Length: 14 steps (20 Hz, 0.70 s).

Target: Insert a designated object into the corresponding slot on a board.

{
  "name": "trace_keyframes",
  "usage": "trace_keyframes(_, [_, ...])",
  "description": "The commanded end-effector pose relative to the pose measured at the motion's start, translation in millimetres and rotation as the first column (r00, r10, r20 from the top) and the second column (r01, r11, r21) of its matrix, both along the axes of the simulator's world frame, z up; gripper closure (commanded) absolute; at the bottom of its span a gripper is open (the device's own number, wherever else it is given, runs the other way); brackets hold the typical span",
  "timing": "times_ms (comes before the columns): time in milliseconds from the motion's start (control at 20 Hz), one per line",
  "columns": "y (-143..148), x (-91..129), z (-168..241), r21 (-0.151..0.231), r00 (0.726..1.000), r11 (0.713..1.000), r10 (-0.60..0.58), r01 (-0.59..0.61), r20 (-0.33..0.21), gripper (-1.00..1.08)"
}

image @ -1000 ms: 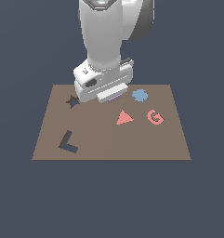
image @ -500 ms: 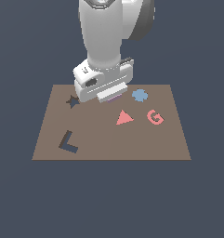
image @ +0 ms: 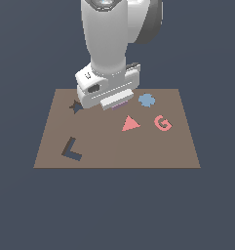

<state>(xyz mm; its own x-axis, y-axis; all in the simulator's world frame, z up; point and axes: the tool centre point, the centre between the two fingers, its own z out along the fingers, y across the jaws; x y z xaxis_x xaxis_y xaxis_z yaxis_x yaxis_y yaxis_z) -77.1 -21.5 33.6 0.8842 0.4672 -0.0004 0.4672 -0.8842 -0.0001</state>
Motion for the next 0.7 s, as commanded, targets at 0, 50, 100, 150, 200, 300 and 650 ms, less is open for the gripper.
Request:
trace_keyframes(0, [-1.7, 6.7, 0.5, 0.000, 1.000, 1.000, -0.026, 0.026, 0.001, 1.08])
trace_keyframes(50, [-2.6, 10.1, 0.6, 0.000, 0.999, 0.999, -0.039, 0.039, 0.001, 1.08])
trace_keyframes(100, [-3.7, 13.9, 0.8, 0.000, 0.999, 0.999, -0.054, 0.054, 0.001, 1.08])
trace_keyframes(150, [-5.0, 17.9, 0.9, 0.000, 0.998, 0.998, -0.070, 0.070, 0.001, 1.08])
trace_keyframes(200, [-6.5, 22.3, 1.1, 0.000, 0.996, 0.996, -0.088, 0.088, 0.001, 1.08])
trace_keyframes(300, [-10.0, 32.0, 1.5, 0.000, 0.992, 0.992, -0.127, 0.127, 0.001, 1.08])
trace_keyframes(650, [-31.1, 73.9, 3.3, 0.001, 0.954, 0.954, -0.300, 0.300, 0.001, 1.08])
